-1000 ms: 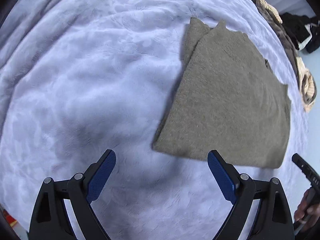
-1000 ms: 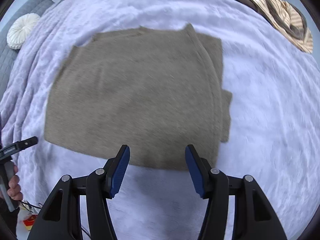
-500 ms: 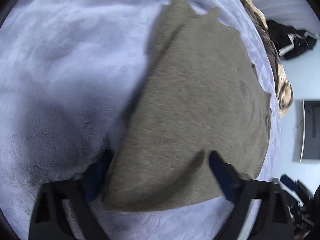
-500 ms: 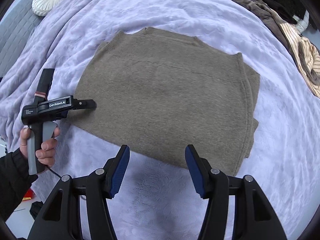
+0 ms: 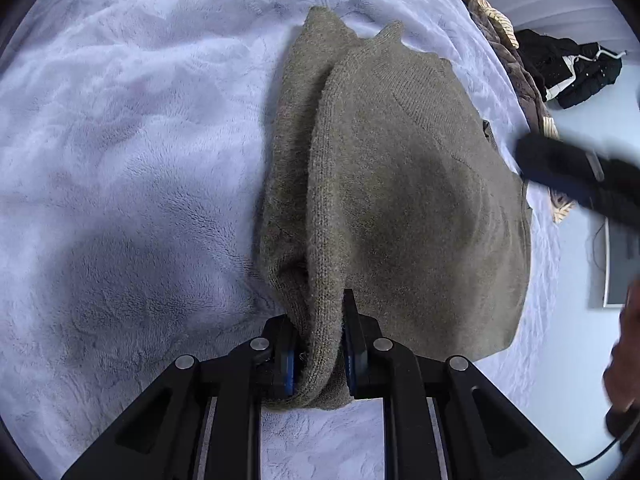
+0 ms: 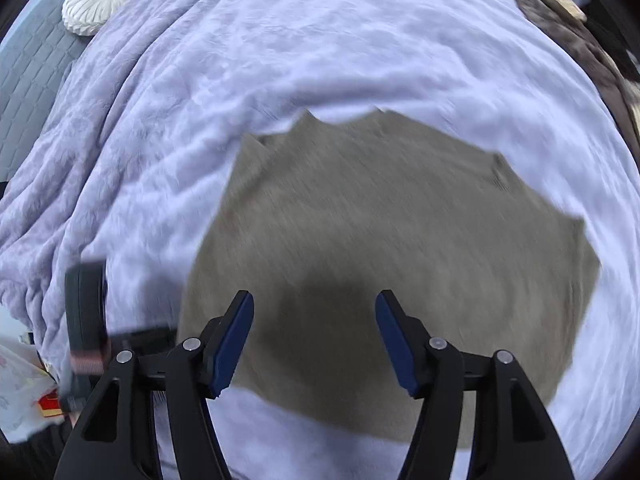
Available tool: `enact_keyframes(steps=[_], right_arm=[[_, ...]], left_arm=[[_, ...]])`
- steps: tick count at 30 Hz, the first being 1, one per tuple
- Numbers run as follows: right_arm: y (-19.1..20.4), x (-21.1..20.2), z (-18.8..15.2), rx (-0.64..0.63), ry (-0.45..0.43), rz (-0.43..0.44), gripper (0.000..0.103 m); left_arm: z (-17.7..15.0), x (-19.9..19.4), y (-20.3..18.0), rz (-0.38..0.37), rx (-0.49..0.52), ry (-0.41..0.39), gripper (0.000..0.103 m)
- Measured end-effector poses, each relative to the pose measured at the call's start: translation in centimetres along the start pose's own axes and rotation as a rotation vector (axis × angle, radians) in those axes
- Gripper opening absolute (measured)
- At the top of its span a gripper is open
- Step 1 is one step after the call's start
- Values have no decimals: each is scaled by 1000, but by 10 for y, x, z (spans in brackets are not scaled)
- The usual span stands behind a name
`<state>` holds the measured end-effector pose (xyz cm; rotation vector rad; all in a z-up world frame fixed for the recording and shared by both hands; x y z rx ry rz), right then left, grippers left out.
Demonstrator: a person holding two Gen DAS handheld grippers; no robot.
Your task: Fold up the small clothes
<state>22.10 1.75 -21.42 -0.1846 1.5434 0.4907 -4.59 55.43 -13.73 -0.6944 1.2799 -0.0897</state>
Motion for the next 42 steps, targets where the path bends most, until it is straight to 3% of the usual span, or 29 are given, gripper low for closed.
enact_keyframes(steps=[4, 11, 13, 14, 15, 16, 17, 18, 19, 21, 25, 28, 29, 32, 35, 39, 42], right_arm=[[23, 39, 39, 19, 64, 13, 67], [57, 100, 72, 9, 154, -76, 68], [65, 112, 73, -4, 148, -133, 78], [67, 120, 71, -8, 149, -180, 78], [69, 126, 70, -10, 143, -217, 75], [70, 128, 69, -18, 132, -252, 62], [69, 129, 69, -27, 124, -281, 55], [68, 128, 70, -23, 119, -276, 44], [64, 124, 72, -9, 109, -252, 32], [53, 113, 74, 35, 89, -156, 23], [39, 86, 70, 54, 30, -14, 19], [33, 72, 66, 62, -3, 36, 19], [31, 66, 64, 74, -15, 59, 19], [24, 55, 62, 84, -29, 96, 18], [18, 47, 64, 91, -30, 133, 18], [10, 36, 60, 118, -48, 160, 18], [4, 22, 58, 128, -66, 178, 18]], left_arm=[[3, 7, -12, 21, 20, -8, 19], [2, 14, 4, -60, -57, -11, 19], [0, 13, 7, -79, -68, -18, 19], [-1, 12, 9, -84, -75, -17, 25], [-1, 12, 13, -81, -92, -9, 40], [-1, 11, 16, -81, -108, -10, 49], [-2, 9, 19, -92, -121, -18, 63], [-2, 6, 21, -110, -129, -27, 71], [-2, 3, 21, -114, -126, -31, 72], [-3, 0, 21, -121, -106, -34, 72], [-2, 8, 15, -142, -72, -9, 72], [8, 11, 4, -127, -36, -21, 72], [10, 13, 3, -94, -25, -29, 71], [7, 20, 3, -38, -5, -27, 54], [5, 17, 4, -100, -29, -29, 17], [7, 10, -26, -7, 63, -40, 13], [7, -2, -45, -4, 96, -62, 13]])
Point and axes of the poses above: each gripper's, at about its wrist camera, not at the fingertips, and x roughly the way its jaws point, y to its left, z to its top, the point moved 5 cm from there along x, roughly the way its jaws point, and after that the axes turned 5 degrees about x, right-handed, at the moved point
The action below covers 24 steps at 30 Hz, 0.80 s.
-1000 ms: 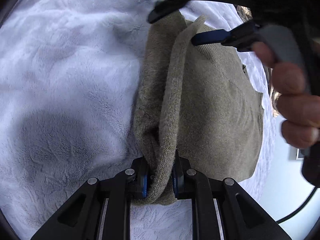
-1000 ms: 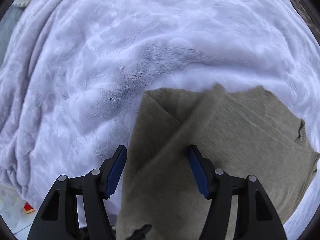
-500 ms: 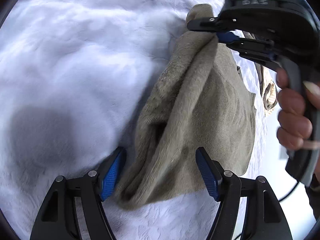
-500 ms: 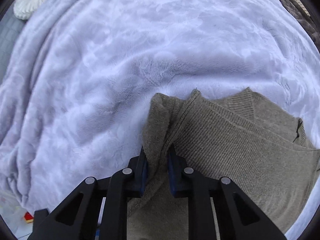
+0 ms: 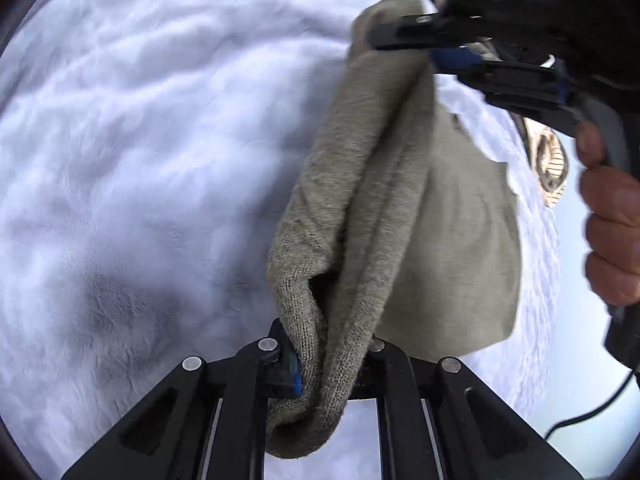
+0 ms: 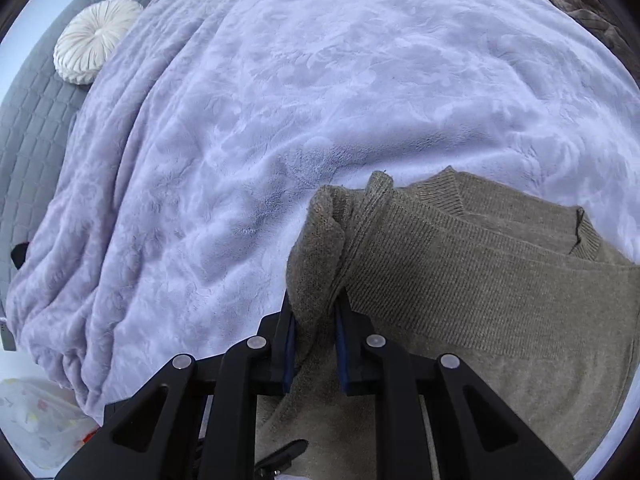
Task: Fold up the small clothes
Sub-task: 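Lift the folded sweater with both grippers and fold it over itself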
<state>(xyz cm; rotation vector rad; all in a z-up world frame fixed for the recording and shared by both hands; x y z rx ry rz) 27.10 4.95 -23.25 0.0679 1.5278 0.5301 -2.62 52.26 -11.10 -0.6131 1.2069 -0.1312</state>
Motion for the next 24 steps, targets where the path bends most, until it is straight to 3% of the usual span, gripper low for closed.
enact_keyframes(steps=[12, 24], right_arm=[[-20, -52, -2, 21, -49, 36, 17], [-54, -98, -5, 47, -82, 85, 17]], left_arm=[[2, -35, -52, 105, 70, 6, 13], [5, -41, -117, 238, 165, 39, 13]])
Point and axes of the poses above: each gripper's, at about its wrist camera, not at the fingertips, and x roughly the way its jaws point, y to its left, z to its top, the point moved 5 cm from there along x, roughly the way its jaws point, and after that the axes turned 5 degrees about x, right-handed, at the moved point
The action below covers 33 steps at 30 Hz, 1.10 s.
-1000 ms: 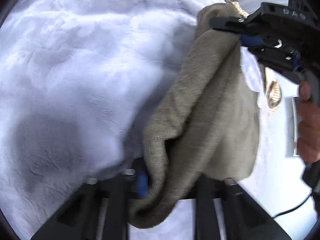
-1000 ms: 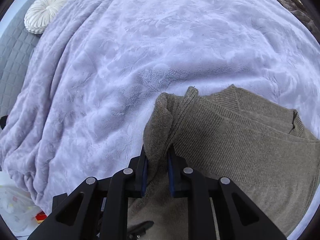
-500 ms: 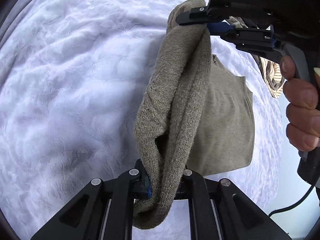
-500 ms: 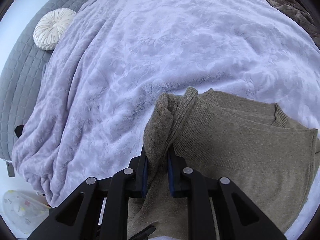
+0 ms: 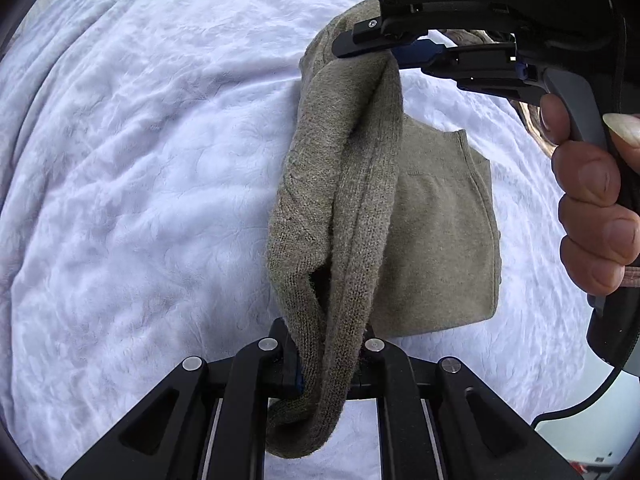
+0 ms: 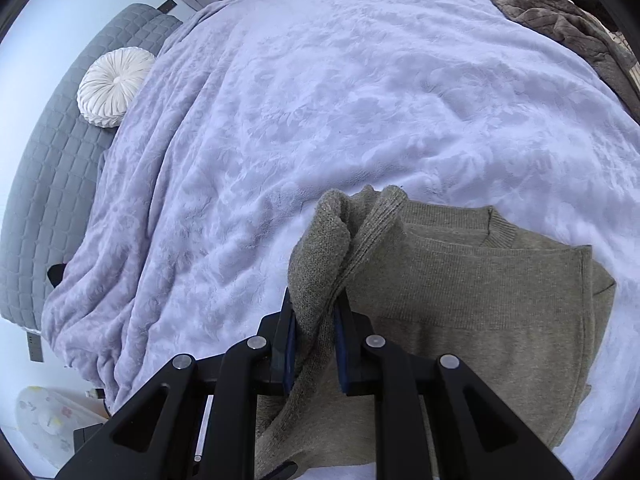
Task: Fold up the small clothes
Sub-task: 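Lift the folded sweater with both grippers and fold it over itself, then lay the held sweater edge down onto the sweater with both grippers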
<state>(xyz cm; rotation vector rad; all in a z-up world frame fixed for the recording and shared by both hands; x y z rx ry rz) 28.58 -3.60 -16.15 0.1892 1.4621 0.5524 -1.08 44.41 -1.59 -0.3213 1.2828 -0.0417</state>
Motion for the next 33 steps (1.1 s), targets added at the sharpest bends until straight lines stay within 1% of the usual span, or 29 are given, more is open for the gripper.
enact_keyframes(steps=[4, 13, 22, 26, 30, 33], right_arm=[[-11, -13, 1, -1, 1, 23, 17], [-39, -40, 0, 7, -14, 74, 17], [-60, -57, 0, -13, 1, 91, 17], [-70, -61, 1, -47, 5, 106, 17], [-83, -64, 1, -76, 14, 124, 17], [-97, -65, 1, -90, 19, 144, 17]], left_arm=[[2, -2, -13, 38, 17, 7, 13], [3, -5, -45, 95, 55, 16, 13], [4, -6, -68, 148, 72, 45, 13], [6, -5, -83, 171, 113, 56, 13], [6, 4, -107, 200, 173, 73, 13], [6, 12, -125, 202, 204, 88, 13]])
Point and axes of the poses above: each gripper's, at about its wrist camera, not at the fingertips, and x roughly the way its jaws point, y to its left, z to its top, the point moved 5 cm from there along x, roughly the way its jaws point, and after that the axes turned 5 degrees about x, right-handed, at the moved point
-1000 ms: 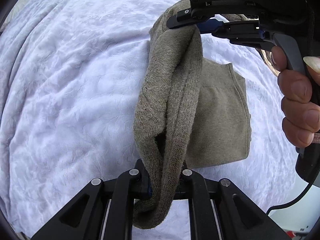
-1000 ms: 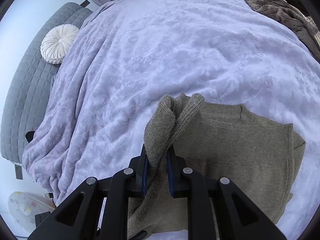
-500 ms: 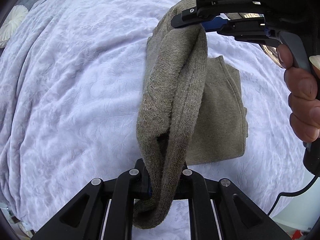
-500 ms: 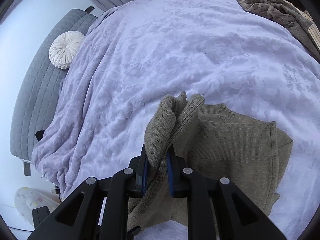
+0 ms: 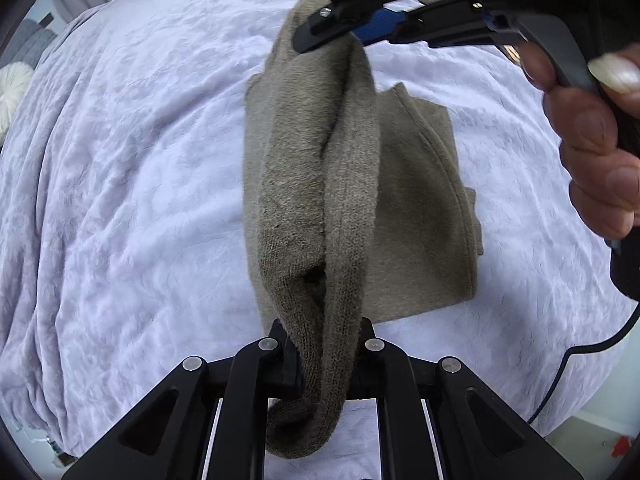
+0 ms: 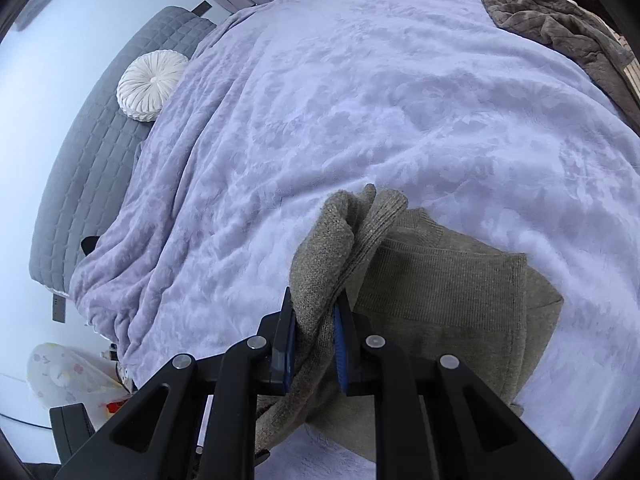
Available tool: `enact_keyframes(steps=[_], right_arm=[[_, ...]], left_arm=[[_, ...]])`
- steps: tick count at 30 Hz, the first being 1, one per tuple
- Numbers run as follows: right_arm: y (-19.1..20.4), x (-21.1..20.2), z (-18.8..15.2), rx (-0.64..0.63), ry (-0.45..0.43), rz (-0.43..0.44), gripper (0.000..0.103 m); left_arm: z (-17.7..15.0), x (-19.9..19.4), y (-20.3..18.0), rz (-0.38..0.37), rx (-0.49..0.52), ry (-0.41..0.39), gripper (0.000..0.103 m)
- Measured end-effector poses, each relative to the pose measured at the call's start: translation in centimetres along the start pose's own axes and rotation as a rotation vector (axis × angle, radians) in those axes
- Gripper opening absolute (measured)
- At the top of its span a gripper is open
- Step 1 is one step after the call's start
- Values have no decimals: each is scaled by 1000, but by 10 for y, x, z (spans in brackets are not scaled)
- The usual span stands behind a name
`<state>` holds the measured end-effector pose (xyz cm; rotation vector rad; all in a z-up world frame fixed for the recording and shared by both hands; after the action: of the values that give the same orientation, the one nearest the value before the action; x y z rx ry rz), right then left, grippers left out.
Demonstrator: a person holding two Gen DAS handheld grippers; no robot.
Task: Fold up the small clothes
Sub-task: 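Lay the held sweater edge down onto the sweater with both grippers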
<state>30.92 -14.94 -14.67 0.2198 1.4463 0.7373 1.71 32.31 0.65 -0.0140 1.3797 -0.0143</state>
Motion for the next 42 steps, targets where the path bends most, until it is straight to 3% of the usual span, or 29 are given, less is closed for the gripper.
enact_keyframes(steps=[23, 42], right_arm=[[-64, -15, -5, -22, 14, 1, 17], [-125, -19, -19, 52, 7, 26, 17]], left_arm=[[26, 29, -69, -64, 123, 47, 13], [36, 55, -107, -107, 215, 99, 13]])
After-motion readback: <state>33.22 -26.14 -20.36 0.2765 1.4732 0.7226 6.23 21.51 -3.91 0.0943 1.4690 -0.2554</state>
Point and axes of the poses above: each gripper's, at about its wrist camera, not at the fingertips, and x roughly the way its jaws point, y to its left, z to its top, the point moved 5 cm from there along x, roughly the way its jaws point, and after that the axes turned 5 degrees about x, right-handed, at the moved point
